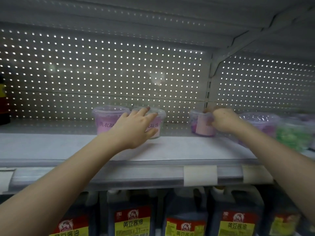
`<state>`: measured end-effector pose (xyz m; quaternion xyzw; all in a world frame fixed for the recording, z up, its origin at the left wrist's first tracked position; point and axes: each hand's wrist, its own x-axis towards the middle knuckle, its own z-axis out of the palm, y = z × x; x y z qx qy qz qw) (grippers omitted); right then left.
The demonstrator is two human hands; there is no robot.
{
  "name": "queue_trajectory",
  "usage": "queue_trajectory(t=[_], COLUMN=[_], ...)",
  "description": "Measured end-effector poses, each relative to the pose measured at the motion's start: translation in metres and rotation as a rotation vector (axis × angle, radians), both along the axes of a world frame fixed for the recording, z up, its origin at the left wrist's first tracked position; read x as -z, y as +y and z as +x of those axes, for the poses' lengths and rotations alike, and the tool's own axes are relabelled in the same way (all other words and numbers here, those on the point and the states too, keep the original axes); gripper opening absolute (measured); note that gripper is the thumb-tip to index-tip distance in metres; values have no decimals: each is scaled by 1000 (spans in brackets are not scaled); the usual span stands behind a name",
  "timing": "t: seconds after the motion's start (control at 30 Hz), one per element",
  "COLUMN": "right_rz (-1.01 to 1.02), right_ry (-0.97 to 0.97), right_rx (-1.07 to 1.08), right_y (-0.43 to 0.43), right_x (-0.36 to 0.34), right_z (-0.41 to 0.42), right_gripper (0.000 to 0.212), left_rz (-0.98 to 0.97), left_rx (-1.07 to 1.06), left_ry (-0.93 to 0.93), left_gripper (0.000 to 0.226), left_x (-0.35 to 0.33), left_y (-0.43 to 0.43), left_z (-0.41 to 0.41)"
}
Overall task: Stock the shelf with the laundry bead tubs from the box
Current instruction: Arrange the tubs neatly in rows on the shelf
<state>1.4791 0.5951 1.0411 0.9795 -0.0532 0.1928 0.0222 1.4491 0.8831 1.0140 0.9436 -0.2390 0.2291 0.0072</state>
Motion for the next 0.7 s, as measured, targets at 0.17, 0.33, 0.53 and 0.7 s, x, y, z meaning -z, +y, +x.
queue_trajectory(t=[0.17, 0.33, 0.53, 0.7], right_rz=[-8, -2, 46, 21], right_ry=[-31, -15, 11, 23], right_rx=[-50, -128, -205, -248], right_y=[11, 38, 56, 68], right_x=[-2, -11, -14, -11], right_z=[6, 26, 57, 76], right_gripper=[38, 27, 25, 21], left_rz=[12, -11, -38, -36], left_rx=[-5, 17, 42, 43], left_ry=[-32, -57, -42, -58], left_gripper=[55, 52, 53, 52], left_x=[2, 3, 7, 8], left_y=[1, 3, 6, 5], left_z=[6, 7, 12, 12])
